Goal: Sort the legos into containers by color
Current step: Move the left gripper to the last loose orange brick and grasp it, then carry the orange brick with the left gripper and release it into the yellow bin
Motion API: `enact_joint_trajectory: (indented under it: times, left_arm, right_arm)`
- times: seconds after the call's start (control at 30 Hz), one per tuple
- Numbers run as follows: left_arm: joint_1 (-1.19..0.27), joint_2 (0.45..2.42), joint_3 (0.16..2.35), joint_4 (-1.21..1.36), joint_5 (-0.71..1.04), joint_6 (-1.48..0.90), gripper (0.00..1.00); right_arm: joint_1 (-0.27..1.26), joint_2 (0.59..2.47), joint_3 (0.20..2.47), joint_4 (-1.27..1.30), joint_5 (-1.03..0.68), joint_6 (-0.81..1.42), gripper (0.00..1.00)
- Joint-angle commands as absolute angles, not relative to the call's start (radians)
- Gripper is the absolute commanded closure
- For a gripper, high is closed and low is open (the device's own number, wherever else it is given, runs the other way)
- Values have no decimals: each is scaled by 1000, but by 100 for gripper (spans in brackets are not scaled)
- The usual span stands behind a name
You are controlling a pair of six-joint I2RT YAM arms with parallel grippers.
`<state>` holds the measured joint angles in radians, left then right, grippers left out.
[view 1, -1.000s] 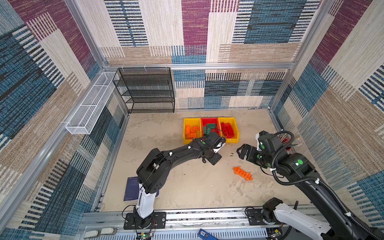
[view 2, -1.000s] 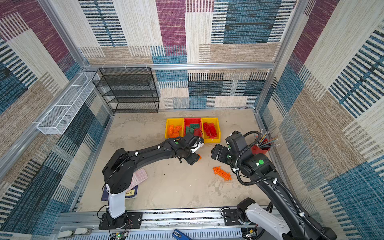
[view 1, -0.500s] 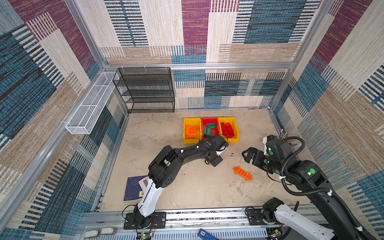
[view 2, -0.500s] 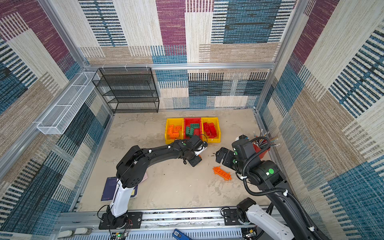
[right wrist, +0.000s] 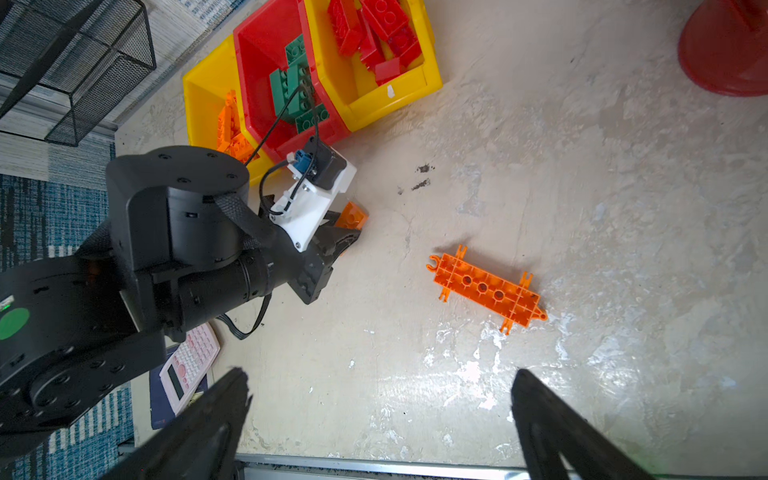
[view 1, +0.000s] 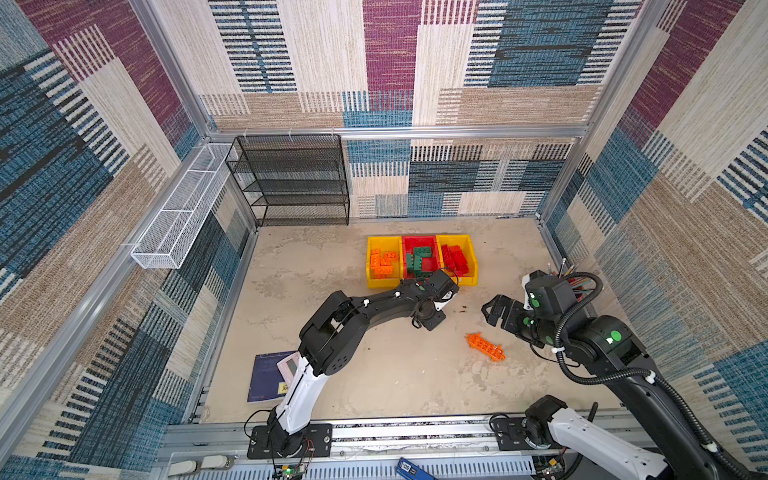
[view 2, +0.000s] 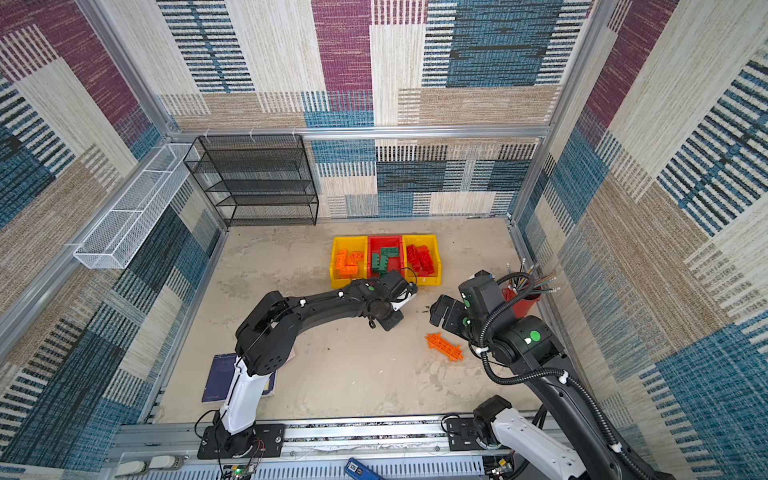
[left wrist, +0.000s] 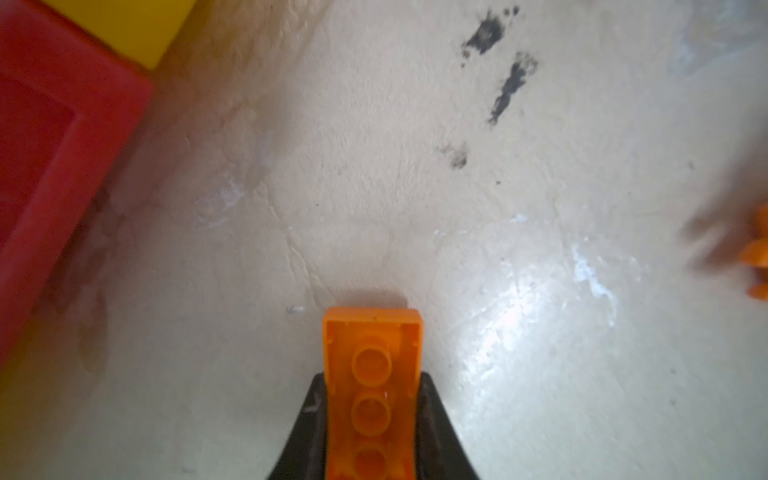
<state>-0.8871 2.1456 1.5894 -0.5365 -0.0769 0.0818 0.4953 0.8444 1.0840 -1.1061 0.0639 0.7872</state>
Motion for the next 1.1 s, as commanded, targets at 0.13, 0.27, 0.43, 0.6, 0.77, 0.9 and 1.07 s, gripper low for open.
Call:
enact_joint_trajectory:
  times: [0.13, 0.27, 0.43, 0.6, 0.77, 0.9, 1.07]
  left_arm:
    - [-817, 2036, 1577, -612, -131, 6, 85]
    - [-737, 1962, 1603, -630, -129, -21, 84]
    - [-596, 1927, 1674, -668, -76, -81, 84]
    - [-476, 1979, 1765, -699, -20, -135, 82]
    - [-439, 2126, 1968, -799, -1, -137, 82]
    - [-431, 2225, 2106, -849, 7, -147, 82]
    - [-416, 2302, 2192, -875, 16, -164, 81]
  right_arm:
    - [495, 896, 1114, -1016, 91, 735, 0]
    - [495, 943, 1140, -977, 79, 706, 0]
    - [495, 1000, 1154, -935, 70, 669, 0]
    - [495, 1081, 1164, -886, 15, 623, 0]
    - [495, 1169, 1204, -850, 14, 591, 0]
    - [495, 1235, 1256, -841, 27, 569, 0]
    - [495, 1299, 1296, -854, 41, 546, 0]
